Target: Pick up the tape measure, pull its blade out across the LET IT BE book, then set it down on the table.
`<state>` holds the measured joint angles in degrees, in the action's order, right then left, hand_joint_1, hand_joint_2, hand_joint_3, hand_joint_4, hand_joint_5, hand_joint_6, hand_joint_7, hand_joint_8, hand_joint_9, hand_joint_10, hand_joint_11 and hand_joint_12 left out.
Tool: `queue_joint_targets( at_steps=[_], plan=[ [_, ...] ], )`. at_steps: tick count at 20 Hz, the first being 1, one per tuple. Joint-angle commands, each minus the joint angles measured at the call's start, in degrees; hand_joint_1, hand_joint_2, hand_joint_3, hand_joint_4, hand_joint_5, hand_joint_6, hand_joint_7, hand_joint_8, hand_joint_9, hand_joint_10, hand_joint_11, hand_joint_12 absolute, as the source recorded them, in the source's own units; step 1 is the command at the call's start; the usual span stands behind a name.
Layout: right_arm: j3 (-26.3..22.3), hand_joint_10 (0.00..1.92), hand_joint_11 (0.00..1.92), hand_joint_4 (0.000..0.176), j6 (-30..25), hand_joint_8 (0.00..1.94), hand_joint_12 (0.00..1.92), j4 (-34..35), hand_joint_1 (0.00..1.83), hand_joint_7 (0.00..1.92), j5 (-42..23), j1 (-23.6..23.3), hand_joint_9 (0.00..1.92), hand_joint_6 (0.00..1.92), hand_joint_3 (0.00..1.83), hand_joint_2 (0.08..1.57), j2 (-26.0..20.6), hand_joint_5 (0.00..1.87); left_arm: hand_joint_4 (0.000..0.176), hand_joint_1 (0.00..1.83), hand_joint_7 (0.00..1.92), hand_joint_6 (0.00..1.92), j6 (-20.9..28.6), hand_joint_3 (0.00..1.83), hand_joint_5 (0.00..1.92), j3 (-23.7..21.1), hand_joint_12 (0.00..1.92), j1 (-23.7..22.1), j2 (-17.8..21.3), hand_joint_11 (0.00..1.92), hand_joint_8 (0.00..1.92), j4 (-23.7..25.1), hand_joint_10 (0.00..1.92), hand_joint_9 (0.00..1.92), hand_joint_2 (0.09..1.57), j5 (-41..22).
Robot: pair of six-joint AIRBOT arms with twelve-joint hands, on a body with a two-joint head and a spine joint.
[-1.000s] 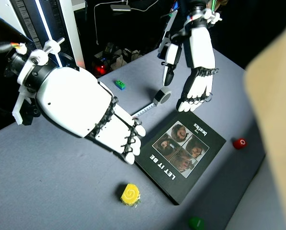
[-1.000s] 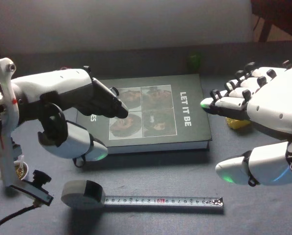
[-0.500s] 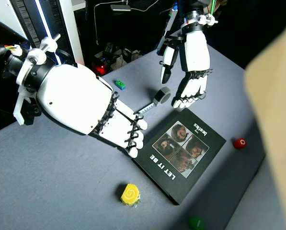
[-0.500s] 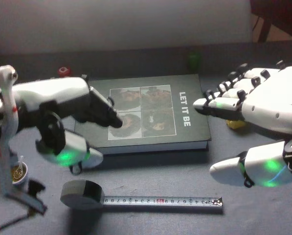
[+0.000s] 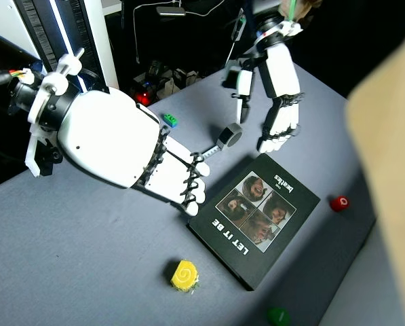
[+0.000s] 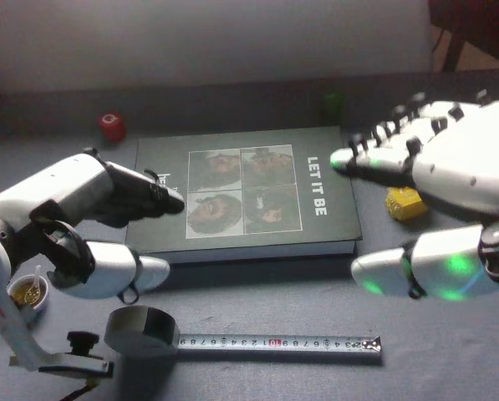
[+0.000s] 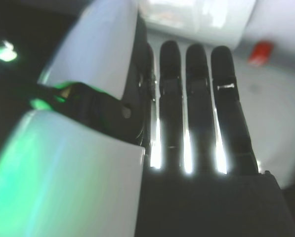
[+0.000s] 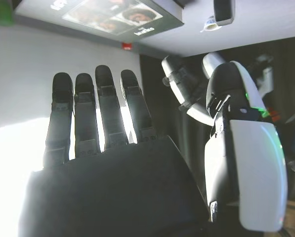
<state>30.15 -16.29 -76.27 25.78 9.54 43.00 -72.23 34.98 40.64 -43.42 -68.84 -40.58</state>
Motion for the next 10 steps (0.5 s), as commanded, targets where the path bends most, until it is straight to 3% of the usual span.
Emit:
queue_joint_targets(
  at_steps=[1,2,5,10],
  plan=[
    [-0.24,0.00,0.00,0.027,-0.79,0.00,0.40,-2.44,0.13,0.16,-0.46,-0.49,0.09,0.00,0.00,1.14,-0.17,0.08,0.000,1.31,0.64,0.00,2.04,0.00,0.71,-0.11,0.64,0.50,-0.18,0.32,0.00,2.85,0.00,0.54,1.03,-7.16],
    [-0.23,0.00,0.00,0.028,-1.29,0.00,0.39,-2.44,0.13,0.16,-0.47,-0.61,0.09,0.00,0.00,1.14,-0.16,0.08,0.000,1.31,0.64,0.00,7.53,0.00,0.71,-0.74,0.64,3.15,-0.66,0.31,0.00,4.72,0.00,0.54,1.03,-10.62],
    [-0.24,0.00,0.00,0.027,-1.85,0.00,0.39,-2.51,0.13,0.17,-0.47,-0.46,0.08,0.00,0.00,1.14,-0.22,0.08,0.000,1.31,0.64,0.01,17.36,0.00,0.73,-1.85,0.64,7.53,-1.52,0.32,0.00,6.88,0.00,0.54,1.03,-17.73],
    [0.28,0.01,0.00,0.027,-1.79,0.01,0.42,-2.48,0.13,0.18,-3.35,0.25,0.10,0.00,0.00,1.14,-0.47,0.09,0.000,1.32,0.65,0.00,24.72,0.00,0.70,-1.76,0.64,13.20,-3.10,0.32,0.00,13.59,0.00,0.55,1.03,-21.79]
  ],
)
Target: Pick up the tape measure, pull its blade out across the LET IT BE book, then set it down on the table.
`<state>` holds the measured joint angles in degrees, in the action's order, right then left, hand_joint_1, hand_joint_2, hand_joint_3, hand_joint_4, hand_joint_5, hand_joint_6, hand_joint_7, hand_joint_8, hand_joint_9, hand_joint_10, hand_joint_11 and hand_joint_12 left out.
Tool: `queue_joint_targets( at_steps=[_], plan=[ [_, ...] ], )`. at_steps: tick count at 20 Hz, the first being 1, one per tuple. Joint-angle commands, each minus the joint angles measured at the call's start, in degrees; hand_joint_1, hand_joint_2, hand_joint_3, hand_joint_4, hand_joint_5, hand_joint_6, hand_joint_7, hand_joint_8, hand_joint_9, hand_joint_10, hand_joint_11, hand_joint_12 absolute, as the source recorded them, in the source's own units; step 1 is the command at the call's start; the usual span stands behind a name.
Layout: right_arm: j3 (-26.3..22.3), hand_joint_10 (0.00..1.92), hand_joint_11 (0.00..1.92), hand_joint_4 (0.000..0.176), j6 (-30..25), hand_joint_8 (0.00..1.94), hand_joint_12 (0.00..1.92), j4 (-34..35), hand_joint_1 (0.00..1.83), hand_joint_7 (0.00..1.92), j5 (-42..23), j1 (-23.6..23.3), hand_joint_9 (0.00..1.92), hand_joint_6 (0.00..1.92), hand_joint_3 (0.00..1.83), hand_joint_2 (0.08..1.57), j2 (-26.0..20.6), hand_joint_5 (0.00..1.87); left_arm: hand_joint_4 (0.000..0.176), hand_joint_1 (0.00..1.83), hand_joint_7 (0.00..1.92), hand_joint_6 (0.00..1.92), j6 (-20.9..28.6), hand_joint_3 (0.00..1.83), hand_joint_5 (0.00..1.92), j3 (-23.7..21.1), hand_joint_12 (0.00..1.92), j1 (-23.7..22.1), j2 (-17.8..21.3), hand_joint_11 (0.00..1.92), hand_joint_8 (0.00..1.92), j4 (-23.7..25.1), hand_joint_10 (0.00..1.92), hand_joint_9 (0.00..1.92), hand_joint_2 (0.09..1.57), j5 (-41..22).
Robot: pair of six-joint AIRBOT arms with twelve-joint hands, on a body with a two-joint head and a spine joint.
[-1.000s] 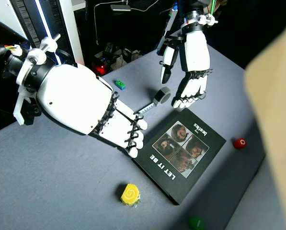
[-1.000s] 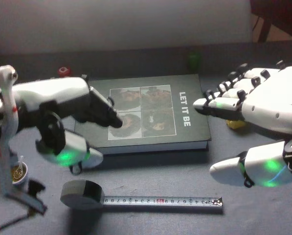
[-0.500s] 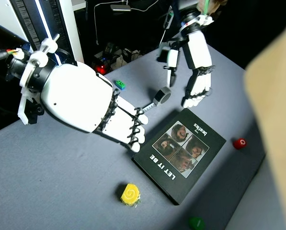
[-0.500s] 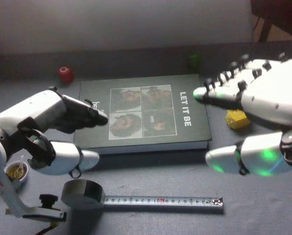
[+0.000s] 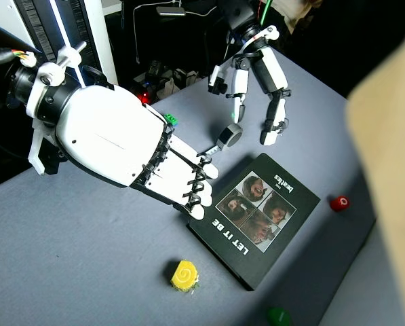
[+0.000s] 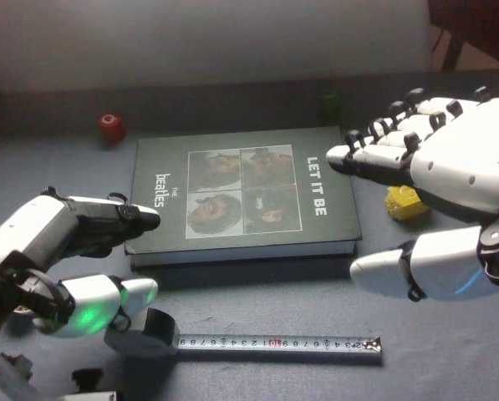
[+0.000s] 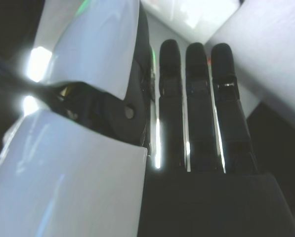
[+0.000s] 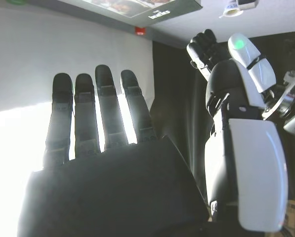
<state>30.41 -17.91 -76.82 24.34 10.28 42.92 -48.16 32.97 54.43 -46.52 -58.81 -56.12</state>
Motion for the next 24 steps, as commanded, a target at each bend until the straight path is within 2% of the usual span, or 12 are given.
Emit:
queue_joint_targets(
  at_steps=[1,4,8,10,12,16,19,20,21,24],
  plan=[
    [0.23,0.00,0.00,0.027,0.80,0.00,0.42,-0.82,0.13,0.18,-2.17,-0.55,0.10,0.00,0.00,1.14,-0.38,0.09,0.000,1.32,0.65,0.00,1.85,0.00,0.70,0.37,0.63,0.30,-0.25,0.31,0.00,4.84,0.00,0.55,1.03,-7.11],
    [0.98,0.00,0.00,0.027,3.22,0.00,0.42,2.07,0.13,0.18,-2.35,-0.69,0.10,0.00,0.00,1.14,-0.16,0.09,0.000,1.32,0.64,0.00,6.28,0.00,0.70,1.42,0.63,4.50,-1.30,0.31,0.00,12.18,0.00,0.55,1.03,-9.65],
    [0.98,0.00,0.00,0.027,5.58,0.00,0.42,4.63,0.13,0.18,-2.86,-0.80,0.10,0.00,0.00,1.14,-0.14,0.09,0.000,1.32,0.64,0.00,7.29,0.00,0.70,2.82,0.63,8.30,-1.82,0.32,0.00,17.37,0.00,0.55,1.03,-11.41],
    [1.20,0.00,0.00,0.026,10.75,0.00,0.42,9.31,0.13,0.18,-4.59,-0.82,0.10,0.00,0.00,1.14,-0.14,0.09,0.000,1.32,0.64,0.00,7.30,0.00,0.70,3.51,0.63,9.95,-2.24,0.32,0.00,18.97,0.00,0.55,1.03,-13.00],
    [1.64,0.00,0.00,0.025,16.11,0.00,0.43,14.60,0.13,0.18,-7.53,-0.89,0.10,0.00,0.00,1.14,-0.14,0.09,0.000,1.32,0.64,0.00,7.30,0.00,0.70,3.93,0.63,11.46,-2.64,0.32,0.00,19.75,0.00,0.55,1.03,-14.65],
    [2.50,0.00,0.00,0.025,18.61,0.00,0.42,17.97,0.13,0.17,-8.99,-1.49,0.09,0.00,0.00,1.14,0.26,0.10,0.000,1.32,0.66,0.01,7.97,0.00,0.73,4.45,0.63,13.23,-3.15,0.32,0.01,20.84,0.00,0.55,1.03,-14.78],
    [3.89,0.00,0.00,0.025,22.48,0.00,0.39,20.63,0.13,0.17,-11.92,-1.34,0.09,0.00,0.00,1.14,0.57,0.09,0.000,1.31,0.66,0.01,9.16,0.01,0.73,4.33,0.62,14.27,-3.62,0.30,0.00,21.36,0.00,0.55,1.04,-15.48],
    [4.36,0.00,0.00,0.026,24.13,0.00,0.37,21.95,0.13,0.17,-13.17,-1.13,0.09,0.00,0.00,1.14,0.64,0.09,0.000,1.31,0.65,0.00,9.50,0.01,0.72,4.28,0.61,14.61,-3.76,0.29,0.00,21.36,0.00,0.55,1.05,-15.65],
    [5.04,0.00,0.00,0.026,28.94,0.00,0.37,25.91,0.13,0.17,-15.15,-0.77,0.09,0.00,0.00,1.14,0.69,0.09,0.000,1.31,0.62,0.00,9.81,0.01,0.71,4.25,0.62,14.96,-3.93,0.29,0.00,21.42,0.00,0.54,1.05,-15.94],
    [5.67,0.00,0.00,0.027,32.88,0.00,0.36,28.80,0.13,0.16,-16.32,-0.43,0.09,0.00,0.00,1.14,0.78,0.08,0.000,1.31,0.60,0.00,9.84,0.01,0.70,4.06,0.62,15.20,-4.12,0.29,0.00,21.97,0.00,0.53,1.05,-16.23]
  ],
)
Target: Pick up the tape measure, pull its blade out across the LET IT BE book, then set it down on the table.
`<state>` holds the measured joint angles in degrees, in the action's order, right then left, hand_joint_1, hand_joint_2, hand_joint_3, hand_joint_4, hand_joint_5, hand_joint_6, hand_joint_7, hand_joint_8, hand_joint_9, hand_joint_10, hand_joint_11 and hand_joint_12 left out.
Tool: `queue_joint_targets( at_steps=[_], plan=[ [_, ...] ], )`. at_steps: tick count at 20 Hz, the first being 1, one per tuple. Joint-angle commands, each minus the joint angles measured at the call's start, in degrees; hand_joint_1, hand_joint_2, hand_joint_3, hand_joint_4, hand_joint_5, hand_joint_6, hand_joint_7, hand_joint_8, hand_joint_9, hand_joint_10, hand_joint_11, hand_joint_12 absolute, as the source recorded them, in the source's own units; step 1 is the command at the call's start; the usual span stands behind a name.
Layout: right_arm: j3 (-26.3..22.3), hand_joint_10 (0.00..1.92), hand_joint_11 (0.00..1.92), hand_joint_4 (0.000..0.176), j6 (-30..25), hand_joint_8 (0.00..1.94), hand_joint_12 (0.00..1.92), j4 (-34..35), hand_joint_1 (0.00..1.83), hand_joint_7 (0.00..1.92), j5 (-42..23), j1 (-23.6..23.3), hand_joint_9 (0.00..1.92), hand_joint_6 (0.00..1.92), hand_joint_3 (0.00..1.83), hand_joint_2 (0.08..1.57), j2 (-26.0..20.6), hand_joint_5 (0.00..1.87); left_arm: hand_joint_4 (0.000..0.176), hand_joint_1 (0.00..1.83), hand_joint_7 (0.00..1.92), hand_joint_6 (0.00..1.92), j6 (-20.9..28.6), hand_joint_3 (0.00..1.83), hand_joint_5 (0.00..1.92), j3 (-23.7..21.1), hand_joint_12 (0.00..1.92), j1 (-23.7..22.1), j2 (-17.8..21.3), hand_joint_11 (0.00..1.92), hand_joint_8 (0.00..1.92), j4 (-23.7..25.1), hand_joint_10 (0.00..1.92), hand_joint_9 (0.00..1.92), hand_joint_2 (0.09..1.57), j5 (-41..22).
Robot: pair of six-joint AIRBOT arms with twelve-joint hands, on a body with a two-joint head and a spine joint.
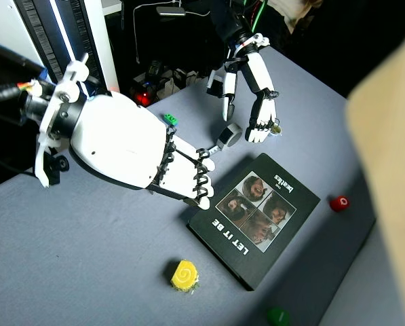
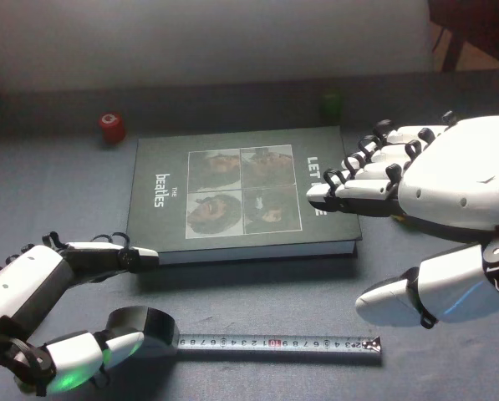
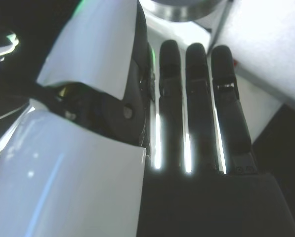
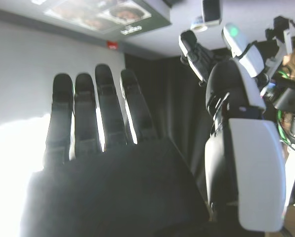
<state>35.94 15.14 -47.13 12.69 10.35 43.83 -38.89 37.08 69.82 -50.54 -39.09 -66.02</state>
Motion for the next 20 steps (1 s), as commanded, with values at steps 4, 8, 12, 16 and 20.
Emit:
queue_joint_targets(
  at_steps=[4,8,12,16,20],
  plan=[
    [0.18,0.00,0.00,0.026,6.24,0.00,0.34,3.82,0.13,0.16,-5.70,-0.29,0.08,0.00,0.00,1.14,-0.17,0.09,0.000,1.32,0.64,0.01,0.57,0.00,0.72,-0.26,0.62,0.59,-0.46,0.29,0.01,3.00,0.00,0.53,1.04,-6.65],
    [0.20,0.00,0.00,0.025,13.84,0.00,0.36,11.06,0.12,0.17,-5.17,-0.75,0.08,0.01,0.00,1.14,-0.16,0.10,0.000,1.32,0.64,0.01,0.67,0.00,0.72,-0.46,0.63,1.94,-1.16,0.33,0.01,3.79,0.00,0.54,1.04,-7.55],
    [0.19,0.00,0.00,0.025,23.83,0.00,0.36,18.99,0.13,0.17,-6.56,-0.72,0.08,0.00,0.00,1.14,-0.20,0.10,0.000,1.31,0.64,0.00,0.67,0.00,0.72,-0.43,0.62,3.06,-1.82,0.33,0.01,4.46,0.00,0.54,1.04,-8.34],
    [0.36,0.00,0.00,0.025,33.27,0.00,0.37,27.57,0.12,0.17,-10.27,-0.13,0.09,0.00,0.00,1.15,-0.25,0.10,0.000,1.31,0.64,0.00,0.65,0.00,0.72,0.57,0.62,3.05,-3.47,0.33,0.00,4.52,0.00,0.54,1.04,-8.52],
    [0.50,0.00,0.00,0.025,54.46,0.00,0.39,42.10,0.12,0.17,-19.59,2.59,0.08,0.00,0.00,1.15,-0.54,0.10,0.000,1.32,0.62,0.00,-0.15,0.00,0.70,1.73,0.61,2.47,-4.80,0.33,0.00,3.48,0.00,0.53,1.03,-8.52]
  ],
)
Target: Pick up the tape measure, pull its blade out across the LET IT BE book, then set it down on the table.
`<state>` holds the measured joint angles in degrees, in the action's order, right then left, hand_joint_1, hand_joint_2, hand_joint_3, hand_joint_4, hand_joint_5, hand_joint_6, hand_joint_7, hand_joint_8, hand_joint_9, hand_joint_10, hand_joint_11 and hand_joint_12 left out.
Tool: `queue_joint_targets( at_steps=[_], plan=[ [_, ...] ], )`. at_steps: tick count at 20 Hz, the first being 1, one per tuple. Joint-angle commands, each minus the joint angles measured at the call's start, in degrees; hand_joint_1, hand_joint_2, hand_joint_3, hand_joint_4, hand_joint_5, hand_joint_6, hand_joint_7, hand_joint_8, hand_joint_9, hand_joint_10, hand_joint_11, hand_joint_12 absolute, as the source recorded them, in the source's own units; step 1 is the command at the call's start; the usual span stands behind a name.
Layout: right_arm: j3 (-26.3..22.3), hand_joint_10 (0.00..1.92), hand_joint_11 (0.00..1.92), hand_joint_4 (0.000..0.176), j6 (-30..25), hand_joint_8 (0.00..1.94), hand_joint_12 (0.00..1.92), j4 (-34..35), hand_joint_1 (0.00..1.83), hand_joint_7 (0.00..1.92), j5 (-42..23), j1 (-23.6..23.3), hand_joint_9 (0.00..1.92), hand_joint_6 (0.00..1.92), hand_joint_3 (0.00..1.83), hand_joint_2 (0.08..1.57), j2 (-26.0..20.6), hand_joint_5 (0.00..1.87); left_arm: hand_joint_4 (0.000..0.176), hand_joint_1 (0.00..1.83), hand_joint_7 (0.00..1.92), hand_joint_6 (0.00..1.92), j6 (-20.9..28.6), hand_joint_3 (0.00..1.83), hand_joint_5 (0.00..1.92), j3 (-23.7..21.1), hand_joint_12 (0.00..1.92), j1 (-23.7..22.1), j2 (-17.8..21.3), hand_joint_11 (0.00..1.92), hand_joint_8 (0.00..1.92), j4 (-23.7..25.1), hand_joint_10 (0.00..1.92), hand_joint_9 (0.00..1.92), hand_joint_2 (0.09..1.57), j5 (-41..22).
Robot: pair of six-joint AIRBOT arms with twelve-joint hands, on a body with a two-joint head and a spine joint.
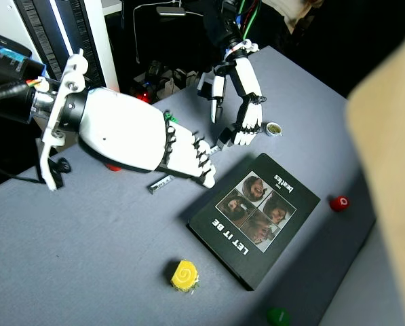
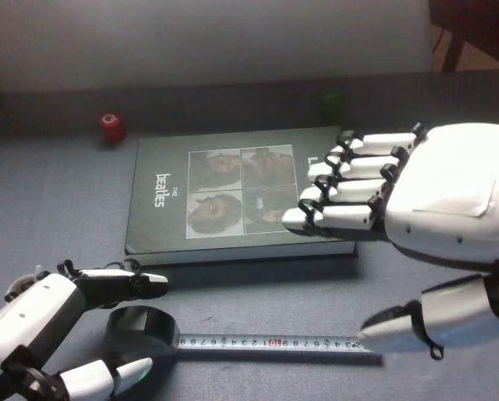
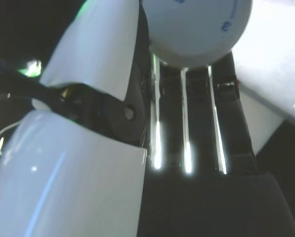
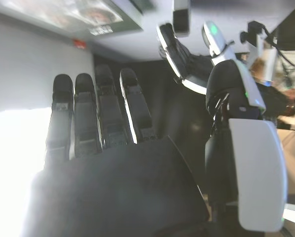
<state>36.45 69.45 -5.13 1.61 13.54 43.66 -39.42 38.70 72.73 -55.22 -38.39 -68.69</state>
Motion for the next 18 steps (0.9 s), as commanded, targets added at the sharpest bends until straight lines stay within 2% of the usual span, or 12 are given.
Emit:
queue_joint_targets(
  at_steps=[1,3,6,8,13,18],
  plan=[
    [-0.10,0.00,0.00,0.025,0.95,0.00,0.39,1.84,0.12,0.17,-8.50,-0.63,0.08,0.00,0.00,1.15,-0.50,0.10,0.000,1.32,0.62,0.00,-0.07,0.00,0.70,0.30,0.61,-0.48,-0.32,0.32,0.00,2.50,0.00,0.53,1.03,-5.85],
    [-0.70,0.00,0.00,0.025,2.28,0.00,0.39,4.84,0.12,0.17,-8.76,-0.16,0.09,0.00,0.00,1.15,-1.04,0.10,0.000,1.32,0.62,0.00,-1.27,0.00,0.70,0.74,0.61,-0.67,-0.64,0.33,0.00,2.53,0.00,0.53,1.03,-6.40],
    [-1.56,0.00,0.00,0.025,11.06,0.00,0.39,10.86,0.12,0.17,-12.55,1.36,0.08,0.01,0.00,1.15,-1.26,0.11,0.000,1.32,0.62,0.00,-1.70,0.00,0.70,1.60,0.61,-1.30,-1.29,0.33,0.00,2.49,0.00,0.54,1.03,-6.63],
    [-2.14,0.00,0.00,0.024,18.06,0.00,0.39,17.19,0.12,0.17,-15.60,3.01,0.08,0.01,0.00,1.15,-1.22,0.12,0.000,1.32,0.63,0.00,-1.78,0.00,0.71,2.02,0.61,-1.23,-1.75,0.33,0.00,1.81,0.00,0.54,1.03,-6.62],
    [-5.29,0.00,0.00,0.025,43.51,0.00,0.39,40.08,0.12,0.17,-26.20,5.25,0.08,0.00,0.00,1.15,-0.52,0.11,0.000,1.32,0.63,0.01,-1.91,0.00,0.72,2.84,0.61,-1.11,-1.79,0.34,0.00,1.45,0.00,0.54,1.03,-6.62],
    [-7.69,0.00,0.00,0.024,56.23,0.00,0.40,54.44,0.10,0.18,-39.18,6.90,0.09,0.00,0.00,1.15,2.31,0.12,0.000,1.32,0.63,0.01,-1.54,0.00,0.74,3.01,0.61,0.09,-1.12,0.34,0.00,1.52,0.00,0.54,1.03,-6.69]
  ],
)
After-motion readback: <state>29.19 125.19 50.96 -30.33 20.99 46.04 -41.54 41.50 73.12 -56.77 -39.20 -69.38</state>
